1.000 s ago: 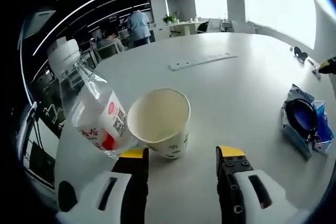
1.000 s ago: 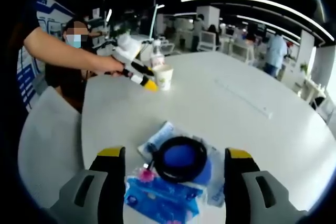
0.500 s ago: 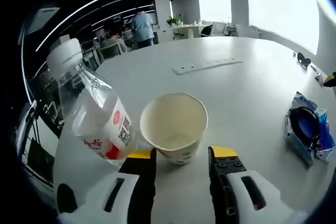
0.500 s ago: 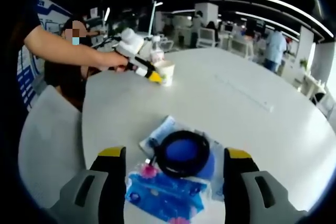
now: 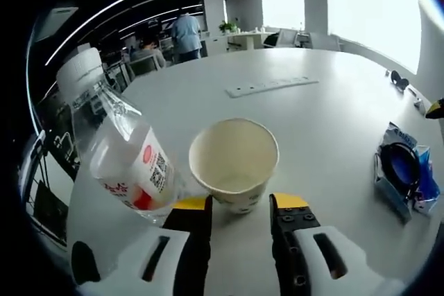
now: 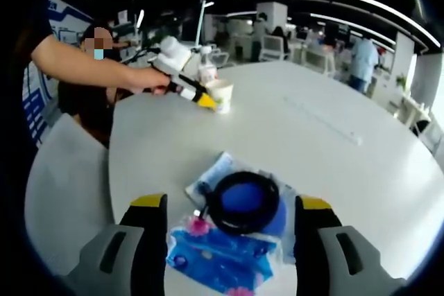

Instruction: Arrange the tabletop items into an orderly group along one side of the table until the central work area is clear of visible clutter.

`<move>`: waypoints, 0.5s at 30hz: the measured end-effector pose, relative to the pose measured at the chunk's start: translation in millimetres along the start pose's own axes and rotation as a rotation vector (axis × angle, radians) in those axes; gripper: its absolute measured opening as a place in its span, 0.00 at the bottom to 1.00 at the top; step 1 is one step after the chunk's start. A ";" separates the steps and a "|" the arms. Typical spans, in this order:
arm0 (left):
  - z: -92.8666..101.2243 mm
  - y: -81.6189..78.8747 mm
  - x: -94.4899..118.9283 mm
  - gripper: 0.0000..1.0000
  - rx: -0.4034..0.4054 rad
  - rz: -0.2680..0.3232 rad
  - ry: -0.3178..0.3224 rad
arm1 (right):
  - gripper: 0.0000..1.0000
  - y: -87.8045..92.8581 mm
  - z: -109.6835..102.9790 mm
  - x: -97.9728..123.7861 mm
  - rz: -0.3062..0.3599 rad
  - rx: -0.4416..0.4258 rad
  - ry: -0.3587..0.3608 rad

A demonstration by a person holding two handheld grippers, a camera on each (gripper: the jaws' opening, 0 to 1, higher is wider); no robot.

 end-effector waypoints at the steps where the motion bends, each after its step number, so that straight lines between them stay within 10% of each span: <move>1: -0.7 0.1 0.7 0.33 -0.006 0.000 -0.001 | 0.72 -0.2 -0.3 -0.4 0.000 -0.002 -0.001; 15: -22.7 15.8 13.9 0.37 0.016 -0.014 -0.041 | 0.72 -7.6 -2.7 -10.8 0.008 0.003 -0.019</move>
Point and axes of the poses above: the point that each gripper's makers call its tool centre point, and the gripper's own axes: x roughly backward along the fingers, z roughly to its right, y roughly out of its underside, the point moved 8 cm from there along x, roughly backward along the fingers, and after that the axes turned 1 degree about -y, right-handed, at the moved point
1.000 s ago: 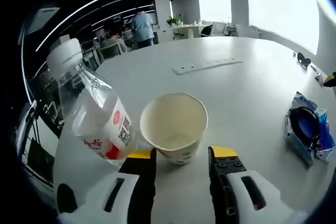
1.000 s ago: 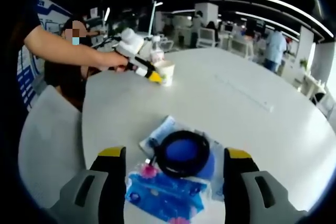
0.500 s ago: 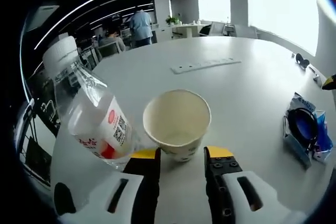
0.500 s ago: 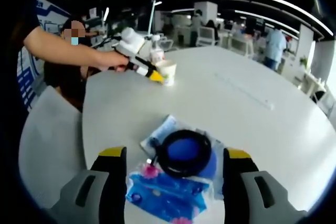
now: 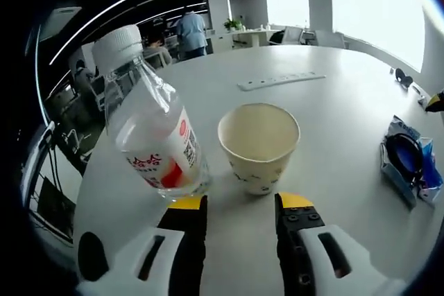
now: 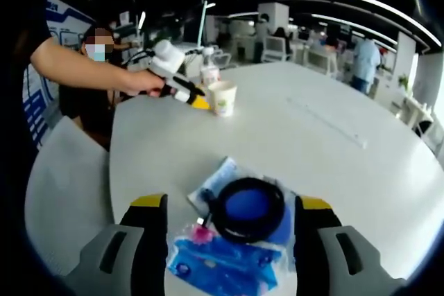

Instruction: Arrange the tabletop items into an orderly group along one side of the table until the central work area is clear of visible clutter.

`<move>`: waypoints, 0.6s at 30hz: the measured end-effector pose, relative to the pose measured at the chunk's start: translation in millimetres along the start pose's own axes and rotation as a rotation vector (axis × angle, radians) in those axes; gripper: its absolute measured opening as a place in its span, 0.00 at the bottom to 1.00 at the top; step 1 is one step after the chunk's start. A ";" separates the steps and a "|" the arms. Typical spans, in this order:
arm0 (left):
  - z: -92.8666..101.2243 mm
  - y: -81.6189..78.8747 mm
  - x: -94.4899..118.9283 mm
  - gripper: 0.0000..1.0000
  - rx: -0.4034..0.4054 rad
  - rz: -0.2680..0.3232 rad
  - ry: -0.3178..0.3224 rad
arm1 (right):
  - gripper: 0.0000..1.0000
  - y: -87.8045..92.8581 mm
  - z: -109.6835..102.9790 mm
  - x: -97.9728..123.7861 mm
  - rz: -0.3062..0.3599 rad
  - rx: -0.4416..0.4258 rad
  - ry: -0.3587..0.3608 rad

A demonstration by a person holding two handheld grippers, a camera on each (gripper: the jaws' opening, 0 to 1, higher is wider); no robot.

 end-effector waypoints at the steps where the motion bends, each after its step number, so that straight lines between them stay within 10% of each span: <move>1: -1.5 0.5 1.2 0.37 0.002 0.000 -0.007 | 0.72 -0.2 -0.2 -1.0 -0.001 0.001 -0.003; 18: -29.7 -4.8 12.3 0.52 0.043 0.020 -0.145 | 0.72 -0.3 -2.5 -6.1 -0.007 0.005 -0.017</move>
Point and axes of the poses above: the point that each gripper's makers call its tool centre point, and the gripper's own axes: x roughly backward along the fingers, z roughly to its right, y roughly out of its underside, the point moved 8 cm from there along x, roughly backward along the fingers, and after that the axes turned 1 degree about -y, right-handed, at the moved point
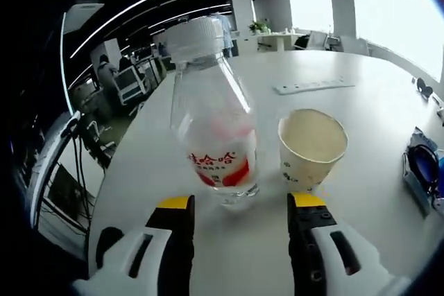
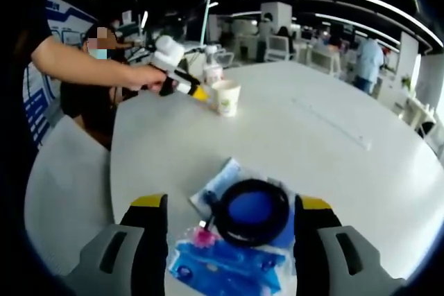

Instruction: Arrange the tabletop items into an orderly group along one side of the table until the central work area is clear of visible clutter.

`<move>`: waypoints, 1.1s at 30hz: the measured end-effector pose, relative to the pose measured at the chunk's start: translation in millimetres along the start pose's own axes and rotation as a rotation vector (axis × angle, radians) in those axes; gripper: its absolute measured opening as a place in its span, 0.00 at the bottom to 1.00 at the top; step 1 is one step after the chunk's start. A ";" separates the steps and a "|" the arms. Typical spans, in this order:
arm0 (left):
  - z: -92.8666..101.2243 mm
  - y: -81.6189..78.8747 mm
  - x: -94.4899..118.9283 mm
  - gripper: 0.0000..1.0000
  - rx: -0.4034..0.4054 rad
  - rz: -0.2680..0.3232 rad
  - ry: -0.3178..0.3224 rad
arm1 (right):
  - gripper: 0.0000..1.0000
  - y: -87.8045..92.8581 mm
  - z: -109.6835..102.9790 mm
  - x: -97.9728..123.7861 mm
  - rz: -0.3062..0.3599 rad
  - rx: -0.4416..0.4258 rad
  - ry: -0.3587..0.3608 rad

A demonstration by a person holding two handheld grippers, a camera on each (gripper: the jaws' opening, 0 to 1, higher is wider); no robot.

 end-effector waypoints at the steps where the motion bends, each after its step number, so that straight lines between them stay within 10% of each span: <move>1: -0.3 -1.8 0.4 0.52 0.006 0.008 0.001 | 0.72 -0.1 -0.1 0.0 0.000 0.000 0.000; 33: -8.9 -20.4 -13.3 0.35 0.080 0.025 -0.013 | 0.81 -2.4 -4.8 9.4 0.064 -0.023 0.002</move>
Point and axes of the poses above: the point that each gripper's makers call its tool centre point, and the gripper's own axes: x roughly backward along the fingers, z roughly to its right, y roughly out of its underside, the point moved 8 cm from there along x, roughly backward along the fingers, and after that the axes turned 1 degree about -y, right-handed, at the moved point
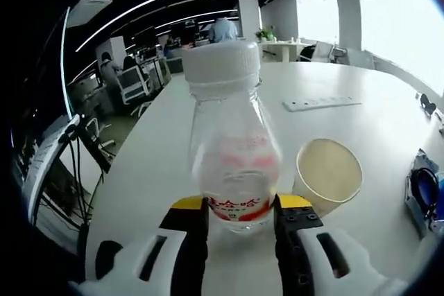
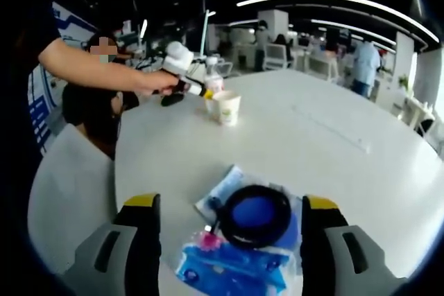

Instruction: Arrange the tabletop items into an orderly group along one side of the table until the central work area is clear of visible clutter.

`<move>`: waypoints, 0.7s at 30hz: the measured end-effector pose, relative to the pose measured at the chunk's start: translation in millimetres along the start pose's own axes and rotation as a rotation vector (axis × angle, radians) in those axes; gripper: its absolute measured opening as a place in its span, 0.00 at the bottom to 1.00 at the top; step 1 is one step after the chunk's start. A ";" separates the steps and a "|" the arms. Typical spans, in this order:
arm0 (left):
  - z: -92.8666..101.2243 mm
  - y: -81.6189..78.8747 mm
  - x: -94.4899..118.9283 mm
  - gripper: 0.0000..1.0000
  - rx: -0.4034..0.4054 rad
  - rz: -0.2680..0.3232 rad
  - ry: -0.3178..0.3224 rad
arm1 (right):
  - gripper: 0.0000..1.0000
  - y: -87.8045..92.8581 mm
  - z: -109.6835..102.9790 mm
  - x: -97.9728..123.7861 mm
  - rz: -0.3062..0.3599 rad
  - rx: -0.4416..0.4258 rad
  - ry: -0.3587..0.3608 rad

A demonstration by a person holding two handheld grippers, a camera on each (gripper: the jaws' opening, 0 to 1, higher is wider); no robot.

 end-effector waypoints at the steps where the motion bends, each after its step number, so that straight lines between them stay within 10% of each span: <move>1: 0.3 -0.3 -0.1 0.35 0.004 -0.003 -0.006 | 0.81 0.0 0.2 0.2 0.000 0.000 0.001; 21: 3.0 1.0 2.5 0.37 -0.009 -0.026 -0.029 | 0.80 4.6 2.0 1.8 -0.001 -0.011 0.004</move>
Point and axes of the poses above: the point that each gripper's makers call its tool centre point, and the gripper's own axes: x roughly backward along the fingers, z roughly to its right, y roughly out of its underside, the point moved 8 cm from there along x, roughly backward along the fingers, and after that the axes turned 1 degree about -y, right-handed, at the moved point
